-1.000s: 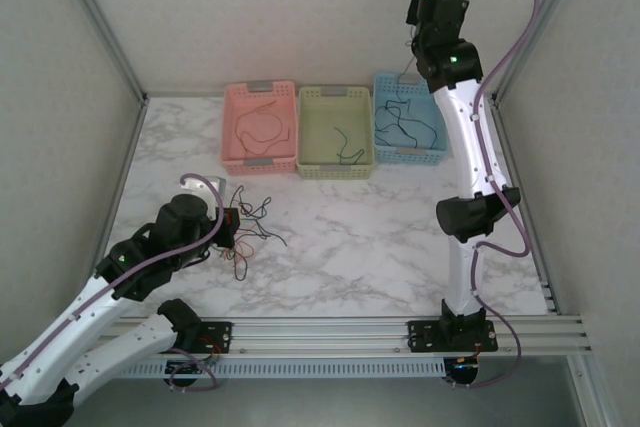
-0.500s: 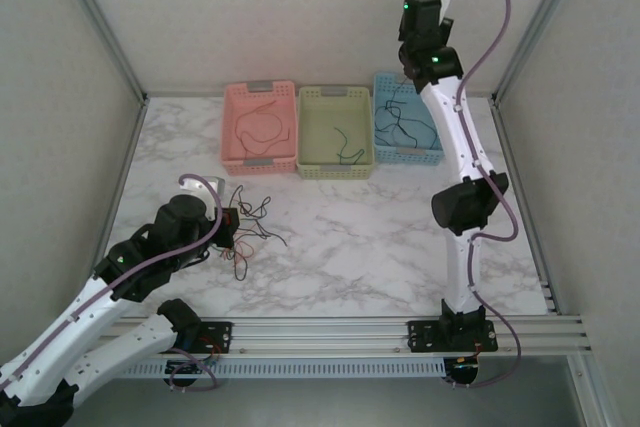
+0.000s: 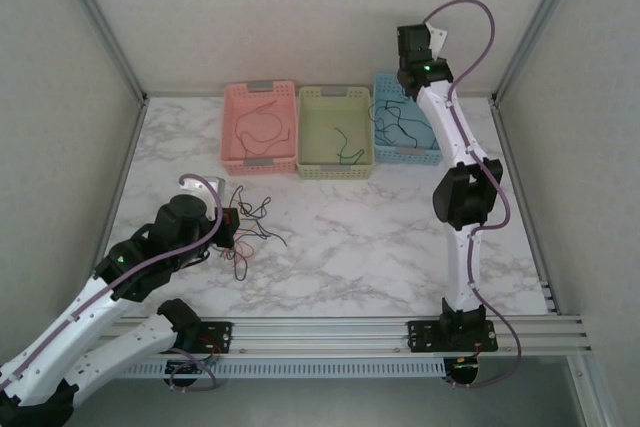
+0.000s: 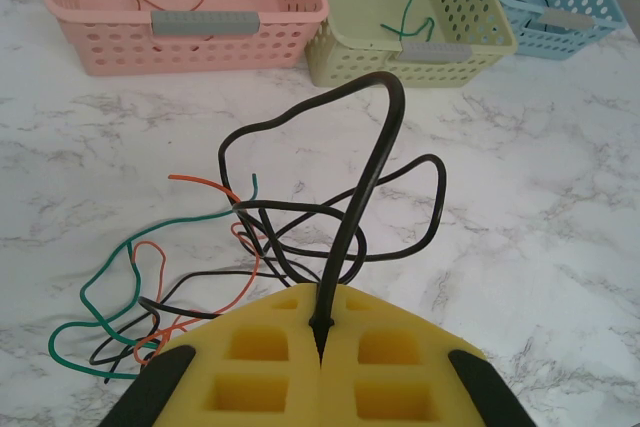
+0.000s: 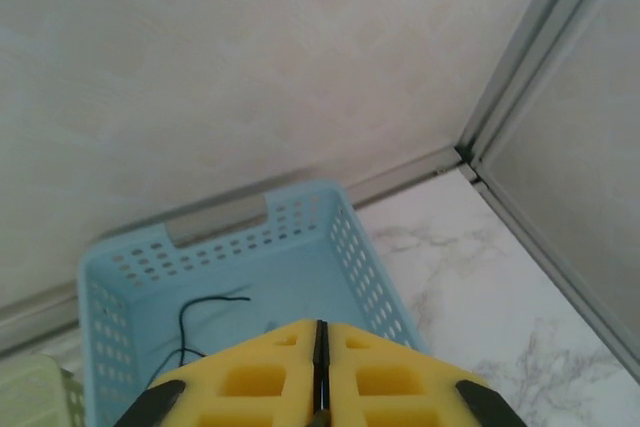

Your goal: Untangle the cables

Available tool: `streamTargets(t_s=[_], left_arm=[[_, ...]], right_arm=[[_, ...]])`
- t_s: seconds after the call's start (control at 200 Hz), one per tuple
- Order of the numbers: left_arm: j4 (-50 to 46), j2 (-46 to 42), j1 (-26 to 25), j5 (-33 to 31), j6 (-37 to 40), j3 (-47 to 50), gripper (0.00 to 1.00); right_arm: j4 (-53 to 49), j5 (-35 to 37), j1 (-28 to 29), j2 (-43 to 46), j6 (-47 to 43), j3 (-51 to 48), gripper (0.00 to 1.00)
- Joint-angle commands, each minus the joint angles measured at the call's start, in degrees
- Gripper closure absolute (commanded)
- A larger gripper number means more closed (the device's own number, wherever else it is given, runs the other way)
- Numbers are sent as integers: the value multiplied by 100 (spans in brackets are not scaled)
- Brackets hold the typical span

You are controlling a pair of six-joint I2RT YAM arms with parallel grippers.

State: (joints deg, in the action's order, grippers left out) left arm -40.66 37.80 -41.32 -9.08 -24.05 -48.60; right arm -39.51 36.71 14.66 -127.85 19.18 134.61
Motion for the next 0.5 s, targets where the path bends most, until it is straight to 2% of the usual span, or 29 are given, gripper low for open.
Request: streamTargets(t_s=[0.0,0.345,0.496], left_arm=[[-41,-80,-8,46,-44,87,100],[-35,-71,-8,46,-51,96,100],[-34,-73,-12,47,-52,92,100]], right_arm=[[-248,-211,-231,-73,585,-219,89],[-461,-294,-506,-25,728,-610,89],[-342,-327,-688,184,867,-1043,93]])
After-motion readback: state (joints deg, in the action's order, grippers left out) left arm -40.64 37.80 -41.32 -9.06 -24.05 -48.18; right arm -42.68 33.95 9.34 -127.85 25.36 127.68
